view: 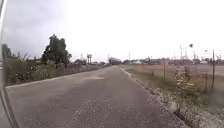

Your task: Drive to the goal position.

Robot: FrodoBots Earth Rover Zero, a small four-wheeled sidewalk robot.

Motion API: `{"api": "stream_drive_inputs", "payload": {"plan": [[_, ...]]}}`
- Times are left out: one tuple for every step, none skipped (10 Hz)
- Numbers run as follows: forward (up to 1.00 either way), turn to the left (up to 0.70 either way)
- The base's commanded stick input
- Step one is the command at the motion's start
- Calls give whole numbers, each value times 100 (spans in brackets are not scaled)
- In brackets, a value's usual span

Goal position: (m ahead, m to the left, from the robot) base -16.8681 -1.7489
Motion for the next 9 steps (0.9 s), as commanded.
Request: {"api": "stream_drive_inputs", "payload": {"plan": [[8,0],[8,0],[8,0],[8,0],[9,0],[8,0],[8,0],[8,0],[9,0]]}}
